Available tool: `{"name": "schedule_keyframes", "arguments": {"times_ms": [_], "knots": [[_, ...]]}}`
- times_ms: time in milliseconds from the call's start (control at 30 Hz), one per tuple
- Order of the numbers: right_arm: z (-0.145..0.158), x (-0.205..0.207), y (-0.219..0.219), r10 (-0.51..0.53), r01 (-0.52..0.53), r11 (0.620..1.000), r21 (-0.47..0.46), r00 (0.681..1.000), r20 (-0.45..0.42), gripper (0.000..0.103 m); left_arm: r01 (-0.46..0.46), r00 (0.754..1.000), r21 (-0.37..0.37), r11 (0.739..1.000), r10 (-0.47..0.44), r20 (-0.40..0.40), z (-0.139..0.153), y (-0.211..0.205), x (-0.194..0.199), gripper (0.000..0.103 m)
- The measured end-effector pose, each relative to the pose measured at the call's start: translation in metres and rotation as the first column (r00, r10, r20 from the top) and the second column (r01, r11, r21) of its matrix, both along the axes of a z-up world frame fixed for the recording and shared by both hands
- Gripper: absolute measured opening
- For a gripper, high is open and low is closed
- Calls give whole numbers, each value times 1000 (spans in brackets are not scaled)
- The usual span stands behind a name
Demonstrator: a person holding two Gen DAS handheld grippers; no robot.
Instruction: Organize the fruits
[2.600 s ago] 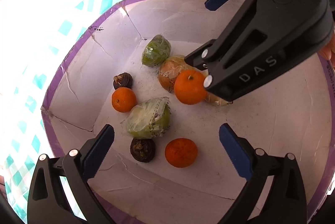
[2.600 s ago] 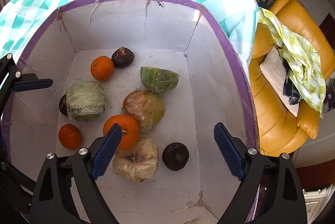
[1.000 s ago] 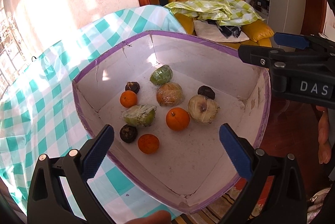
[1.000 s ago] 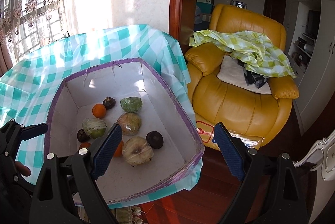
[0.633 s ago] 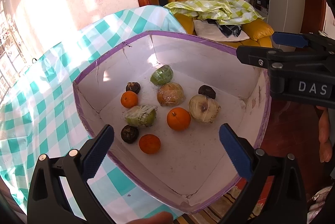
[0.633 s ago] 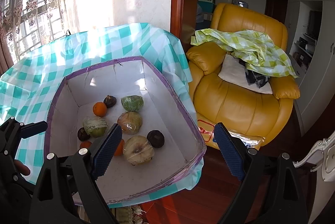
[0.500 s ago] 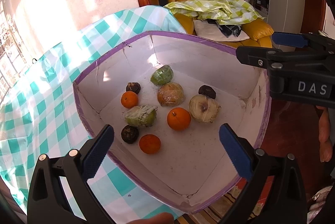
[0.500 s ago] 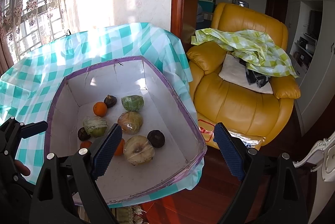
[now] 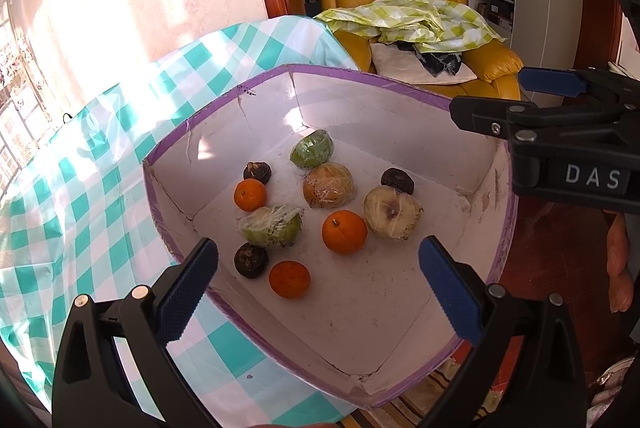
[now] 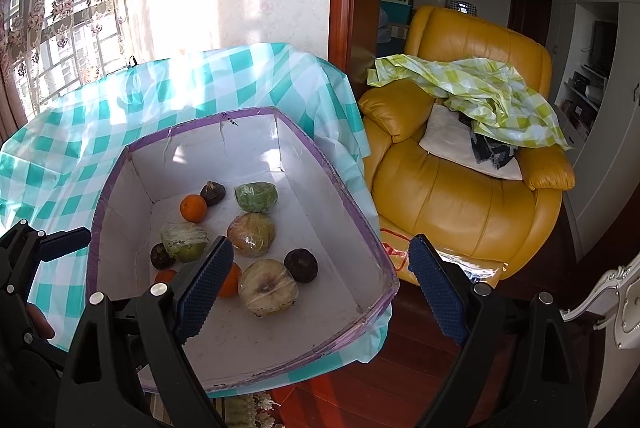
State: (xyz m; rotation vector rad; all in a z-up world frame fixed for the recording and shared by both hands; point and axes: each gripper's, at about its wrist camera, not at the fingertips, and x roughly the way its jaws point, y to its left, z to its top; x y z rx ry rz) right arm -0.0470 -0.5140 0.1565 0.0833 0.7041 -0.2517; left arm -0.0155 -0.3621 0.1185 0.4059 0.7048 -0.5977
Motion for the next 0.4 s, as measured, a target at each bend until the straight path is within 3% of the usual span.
{"name": "schedule_keyframes", "arguments": {"times_ms": [233, 400], "knots": [[2, -1, 4, -4, 4, 1000, 8, 1000, 11, 87, 20, 999, -49, 999, -22, -44, 5, 1, 6, 101], [21, -9, 25, 34, -34, 999, 4, 997, 66, 87, -13, 999, -137, 990, 7, -45, 20, 42, 9, 101]]}}
